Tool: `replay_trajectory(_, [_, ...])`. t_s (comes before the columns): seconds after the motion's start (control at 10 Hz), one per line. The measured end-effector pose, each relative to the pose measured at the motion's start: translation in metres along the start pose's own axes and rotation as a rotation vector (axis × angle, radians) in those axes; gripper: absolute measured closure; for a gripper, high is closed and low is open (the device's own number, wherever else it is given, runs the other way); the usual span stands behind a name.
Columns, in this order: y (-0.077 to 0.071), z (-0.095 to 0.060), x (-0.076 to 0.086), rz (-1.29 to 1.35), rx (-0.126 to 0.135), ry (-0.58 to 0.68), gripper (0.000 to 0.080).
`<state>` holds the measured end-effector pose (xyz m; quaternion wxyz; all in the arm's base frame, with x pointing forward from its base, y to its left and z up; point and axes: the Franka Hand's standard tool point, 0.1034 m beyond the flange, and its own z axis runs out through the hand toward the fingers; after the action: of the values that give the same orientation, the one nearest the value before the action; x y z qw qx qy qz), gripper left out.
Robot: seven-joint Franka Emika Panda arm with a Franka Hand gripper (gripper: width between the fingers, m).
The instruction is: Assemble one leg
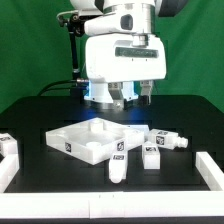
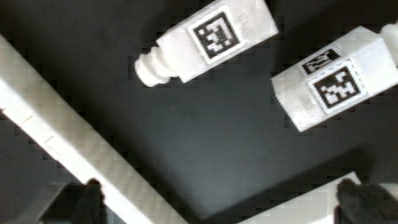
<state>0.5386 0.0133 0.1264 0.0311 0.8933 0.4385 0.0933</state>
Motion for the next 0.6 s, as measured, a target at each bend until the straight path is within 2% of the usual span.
replay_trajectory(0.5, [0.0004, 0.0004, -0.0011, 0.002, 0.0, -0.002, 0.015])
replay_trajectory(0.6, [0.0047, 0.0008, -0.0067, 0.115, -0.003, -0.005, 0.015])
